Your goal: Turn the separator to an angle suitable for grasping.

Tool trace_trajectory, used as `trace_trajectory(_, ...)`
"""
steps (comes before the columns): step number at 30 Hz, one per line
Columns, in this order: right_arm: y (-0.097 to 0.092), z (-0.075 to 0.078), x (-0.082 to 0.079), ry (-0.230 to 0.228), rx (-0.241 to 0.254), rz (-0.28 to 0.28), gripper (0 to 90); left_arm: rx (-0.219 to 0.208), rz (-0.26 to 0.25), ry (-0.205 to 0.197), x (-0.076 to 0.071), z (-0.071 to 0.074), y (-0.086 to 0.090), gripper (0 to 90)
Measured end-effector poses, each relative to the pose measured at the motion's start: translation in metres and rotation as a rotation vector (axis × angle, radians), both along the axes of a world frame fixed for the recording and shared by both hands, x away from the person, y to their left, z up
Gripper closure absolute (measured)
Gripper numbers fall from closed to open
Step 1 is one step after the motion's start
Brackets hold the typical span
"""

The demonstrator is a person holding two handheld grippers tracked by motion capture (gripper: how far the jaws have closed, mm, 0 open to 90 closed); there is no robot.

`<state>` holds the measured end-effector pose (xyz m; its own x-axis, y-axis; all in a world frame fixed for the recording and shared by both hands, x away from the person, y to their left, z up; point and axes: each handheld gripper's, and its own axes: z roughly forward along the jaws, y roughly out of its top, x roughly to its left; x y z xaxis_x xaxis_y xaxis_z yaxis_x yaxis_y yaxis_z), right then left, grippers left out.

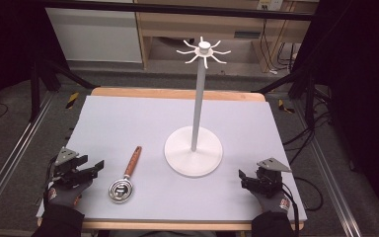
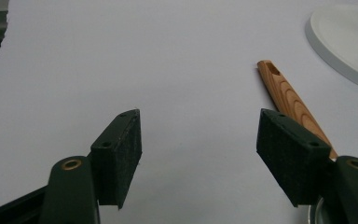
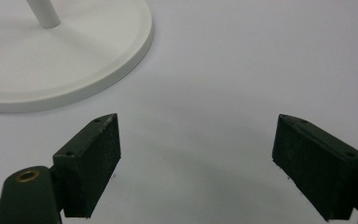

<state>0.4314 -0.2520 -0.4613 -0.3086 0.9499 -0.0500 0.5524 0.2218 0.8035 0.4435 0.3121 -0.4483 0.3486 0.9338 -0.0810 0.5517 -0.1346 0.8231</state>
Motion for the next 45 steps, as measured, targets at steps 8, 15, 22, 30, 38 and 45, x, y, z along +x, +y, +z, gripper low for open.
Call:
trace_trajectory(8, 0.0, 0.002, -0.003, -0.002, 0.025, -0.003, 14.9, 0.004, -0.045, 0.018, -0.004, 0.008, -0.011, 30.2)
trace_trajectory(15, 0.003, 0.002, -0.003, -0.008, 0.017, -0.003, 14.4, -0.013, -0.068, 0.024, -0.005, 0.014, -0.019, 30.5)
trace_trajectory(22, 0.004, 0.0, -0.002, 0.0, 0.014, -0.001, 12.4, -0.011, -0.11, 0.028, -0.005, 0.018, -0.029, 30.8)
trace_trajectory(30, 0.003, -0.001, -0.002, 0.007, -0.001, -0.012, 12.3, -0.001, -0.15, 0.061, 0.0, 0.022, -0.046, 31.7)
trace_trajectory(38, 0.003, -0.001, -0.003, 0.005, 0.0, -0.016, 12.0, 0.024, -0.171, 0.064, 0.006, 0.032, -0.065, 33.2)
trace_trajectory(45, 0.004, -0.001, -0.003, 0.005, -0.001, -0.014, 12.0, 0.04, -0.174, 0.072, 0.011, 0.03, -0.076, 34.6)
